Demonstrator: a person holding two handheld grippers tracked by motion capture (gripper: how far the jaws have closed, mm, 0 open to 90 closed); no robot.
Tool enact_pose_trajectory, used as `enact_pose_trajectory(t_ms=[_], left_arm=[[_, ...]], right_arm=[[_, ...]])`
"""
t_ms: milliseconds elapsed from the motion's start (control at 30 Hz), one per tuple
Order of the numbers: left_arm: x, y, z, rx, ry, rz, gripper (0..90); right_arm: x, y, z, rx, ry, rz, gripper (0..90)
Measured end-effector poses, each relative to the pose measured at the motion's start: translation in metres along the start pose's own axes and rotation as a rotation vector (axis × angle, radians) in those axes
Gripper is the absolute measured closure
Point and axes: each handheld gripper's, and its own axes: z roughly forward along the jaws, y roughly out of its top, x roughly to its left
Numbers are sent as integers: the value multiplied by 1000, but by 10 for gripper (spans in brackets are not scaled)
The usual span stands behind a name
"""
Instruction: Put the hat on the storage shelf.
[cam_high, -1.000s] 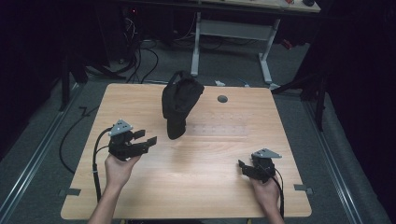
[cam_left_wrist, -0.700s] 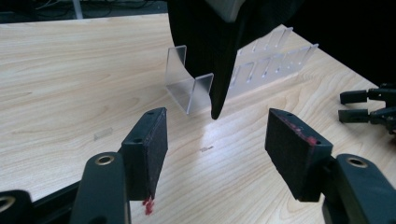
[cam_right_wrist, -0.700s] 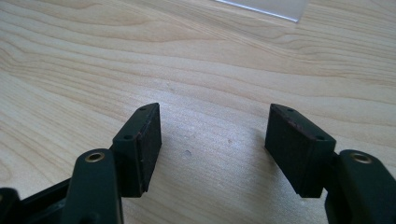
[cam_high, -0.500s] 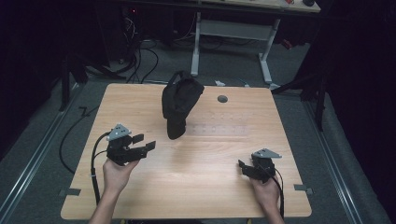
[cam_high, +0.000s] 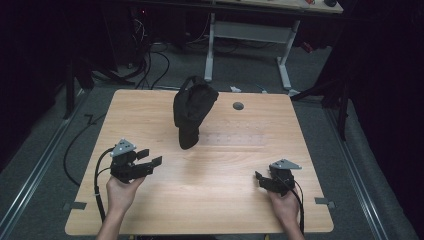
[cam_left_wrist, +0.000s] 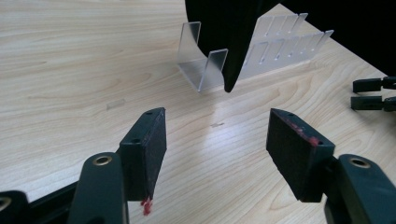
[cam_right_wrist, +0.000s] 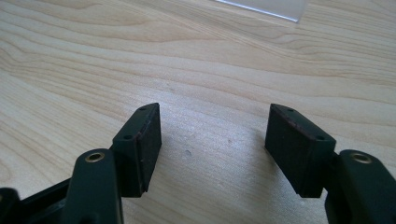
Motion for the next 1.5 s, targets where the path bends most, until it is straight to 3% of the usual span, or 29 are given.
enact_pose_trajectory(t_ms=[667,1067,1500], left_arm=[[9,-22,0,21,26,-41,359],[13,-38,5,62,47,-58,356],[14,-50,11,98,73,-50,357]], right_arm=[[0,0,0,0,0,1,364],[0,0,0,0,-1,0,364],[0,0,0,0,-1,1,364]])
